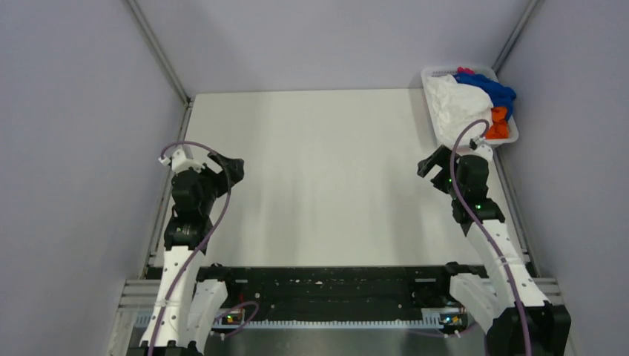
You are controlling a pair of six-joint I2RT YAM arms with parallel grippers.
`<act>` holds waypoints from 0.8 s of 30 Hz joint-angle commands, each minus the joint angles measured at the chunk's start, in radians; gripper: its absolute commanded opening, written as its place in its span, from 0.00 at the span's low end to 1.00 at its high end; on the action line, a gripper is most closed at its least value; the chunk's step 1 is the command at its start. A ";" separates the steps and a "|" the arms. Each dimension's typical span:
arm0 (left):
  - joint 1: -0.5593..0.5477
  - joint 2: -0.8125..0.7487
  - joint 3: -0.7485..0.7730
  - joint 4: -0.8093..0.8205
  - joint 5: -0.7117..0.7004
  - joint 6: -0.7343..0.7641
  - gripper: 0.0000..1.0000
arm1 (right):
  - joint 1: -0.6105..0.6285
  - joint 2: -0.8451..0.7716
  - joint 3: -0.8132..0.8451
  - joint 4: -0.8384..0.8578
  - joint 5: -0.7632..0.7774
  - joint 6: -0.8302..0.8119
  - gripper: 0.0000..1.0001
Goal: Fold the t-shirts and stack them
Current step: Grab crumpled tshirt from bin with the right arm
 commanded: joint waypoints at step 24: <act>0.002 0.085 0.046 0.072 -0.024 0.027 0.99 | -0.107 0.548 0.653 0.032 0.151 -0.302 0.99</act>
